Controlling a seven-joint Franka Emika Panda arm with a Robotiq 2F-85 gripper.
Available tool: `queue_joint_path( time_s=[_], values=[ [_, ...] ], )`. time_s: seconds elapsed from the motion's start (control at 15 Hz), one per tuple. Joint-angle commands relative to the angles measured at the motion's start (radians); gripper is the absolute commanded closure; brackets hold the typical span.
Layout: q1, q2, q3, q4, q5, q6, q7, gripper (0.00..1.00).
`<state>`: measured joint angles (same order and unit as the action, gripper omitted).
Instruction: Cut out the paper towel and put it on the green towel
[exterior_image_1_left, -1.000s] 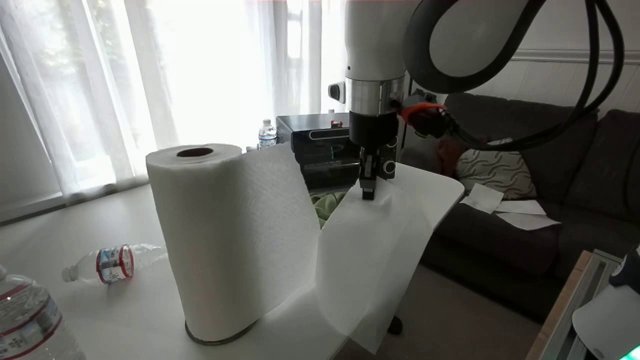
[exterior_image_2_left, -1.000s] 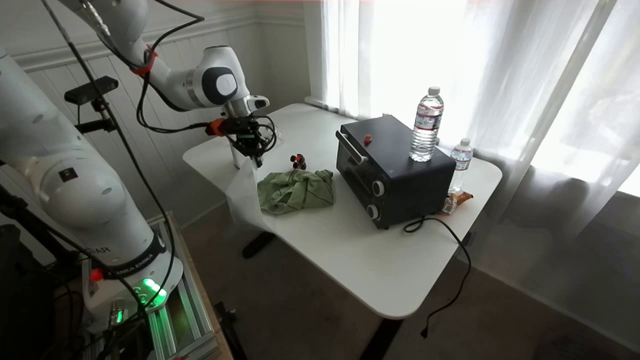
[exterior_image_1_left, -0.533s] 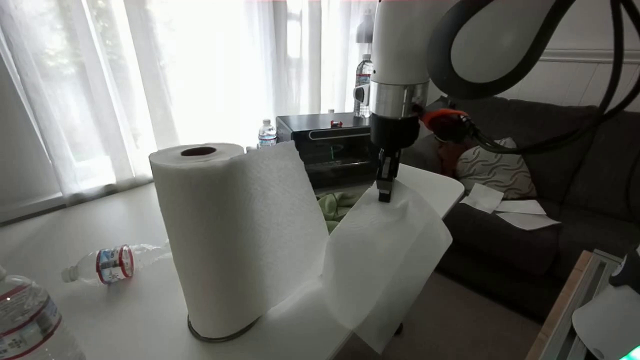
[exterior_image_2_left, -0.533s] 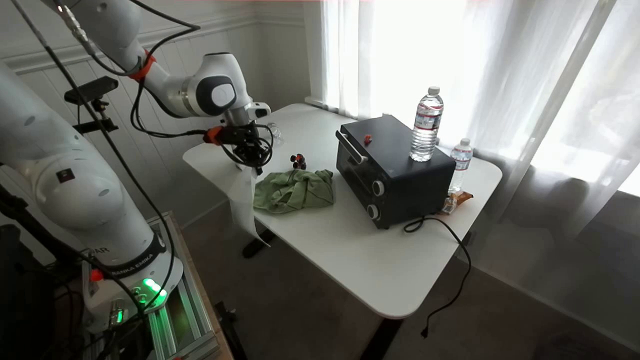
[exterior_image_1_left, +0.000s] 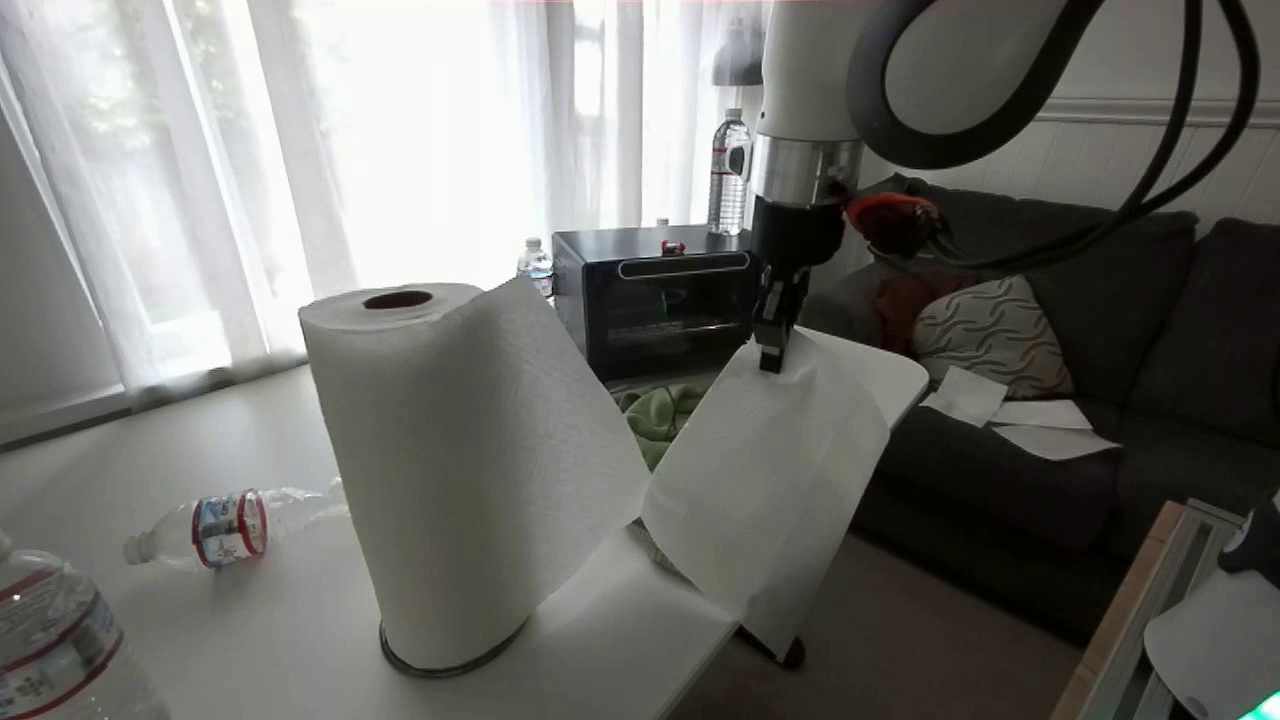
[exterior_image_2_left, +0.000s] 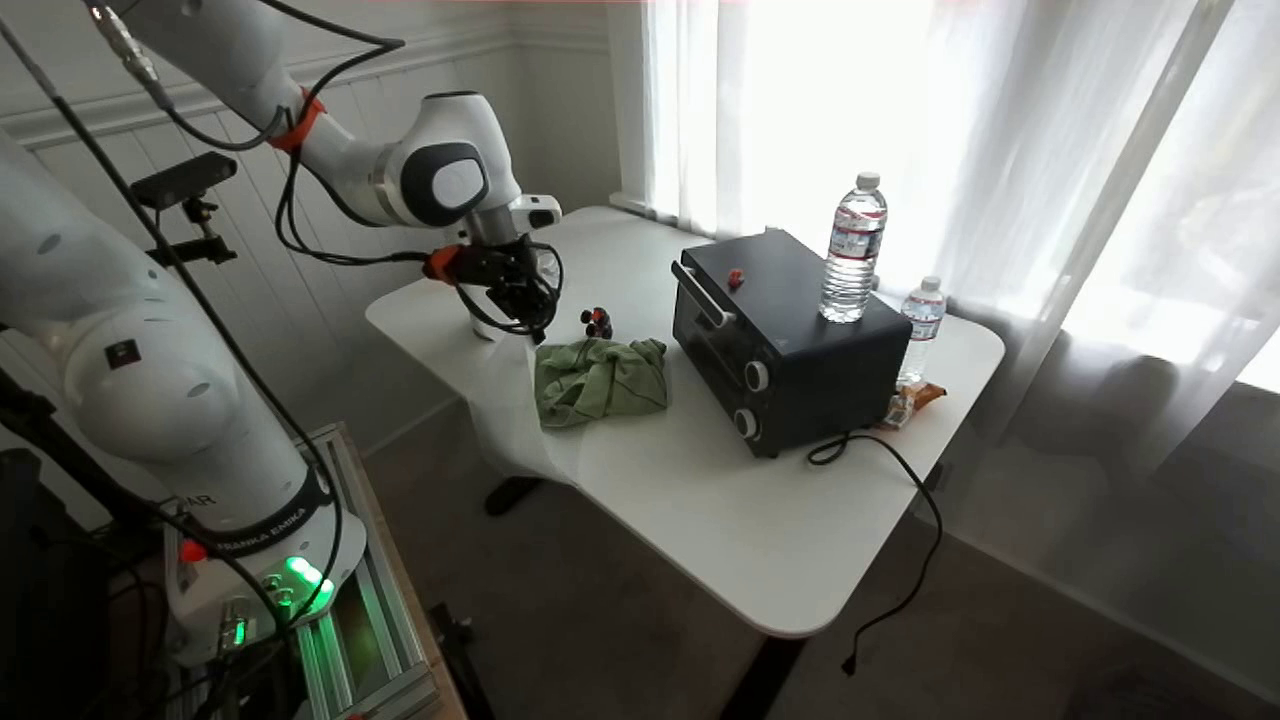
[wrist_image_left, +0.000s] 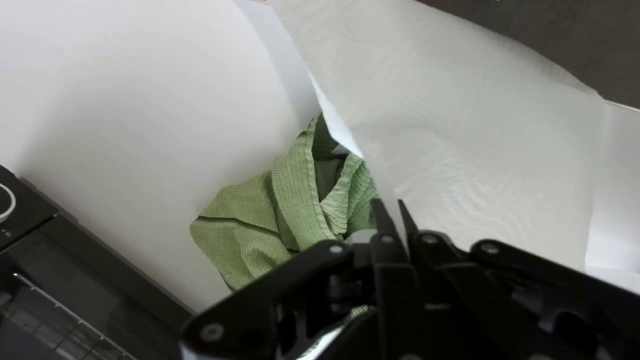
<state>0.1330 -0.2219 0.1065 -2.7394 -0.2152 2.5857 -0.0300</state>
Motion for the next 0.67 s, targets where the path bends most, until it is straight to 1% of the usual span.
queue_joint_path(
  time_s=[0.0, 0.6],
  values=[
    [-0.01, -0.002, 0.007, -0.001, 0.006, 0.004, -0.007, 0.99],
    [-0.01, -0.006, 0.006, -0.007, 0.007, 0.011, -0.009, 0.99]
  ],
)
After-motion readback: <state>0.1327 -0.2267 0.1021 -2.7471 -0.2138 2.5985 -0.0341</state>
